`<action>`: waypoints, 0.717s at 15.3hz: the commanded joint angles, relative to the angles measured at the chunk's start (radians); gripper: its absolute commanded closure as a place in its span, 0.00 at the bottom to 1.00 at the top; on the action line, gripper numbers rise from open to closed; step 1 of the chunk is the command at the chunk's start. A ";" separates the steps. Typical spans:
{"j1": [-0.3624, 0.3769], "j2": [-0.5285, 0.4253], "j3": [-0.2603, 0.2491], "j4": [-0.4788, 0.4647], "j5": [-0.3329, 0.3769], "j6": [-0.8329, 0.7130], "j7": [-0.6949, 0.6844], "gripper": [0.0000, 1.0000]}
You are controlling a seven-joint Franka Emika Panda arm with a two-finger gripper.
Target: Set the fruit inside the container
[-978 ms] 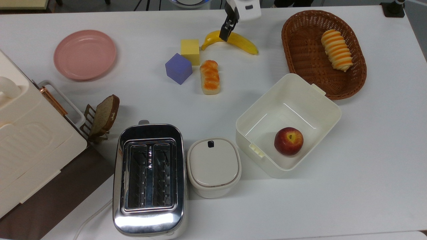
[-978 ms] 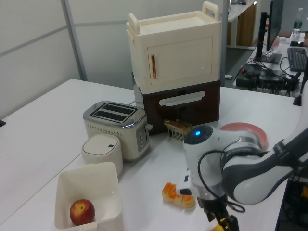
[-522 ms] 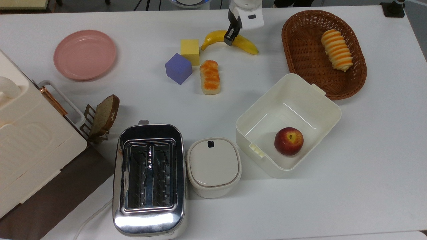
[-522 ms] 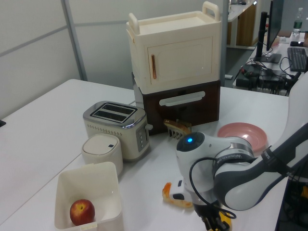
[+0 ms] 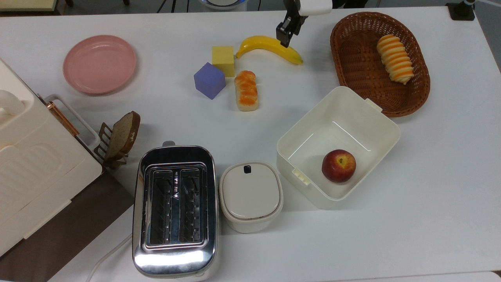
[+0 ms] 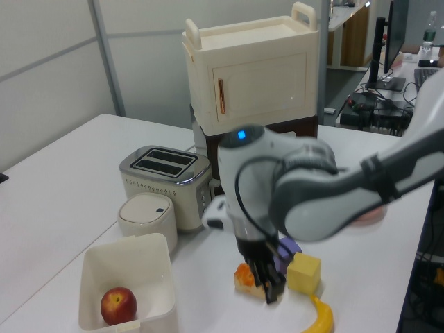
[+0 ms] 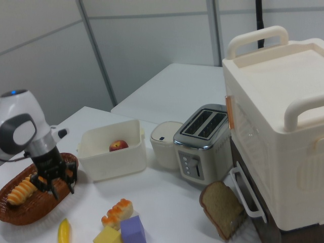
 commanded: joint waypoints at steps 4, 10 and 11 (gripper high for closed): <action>0.015 0.049 -0.010 -0.055 -0.002 -0.059 0.014 0.00; 0.021 0.078 -0.003 -0.144 -0.011 -0.043 -0.021 0.03; 0.027 0.084 -0.002 -0.153 -0.011 -0.043 -0.020 0.08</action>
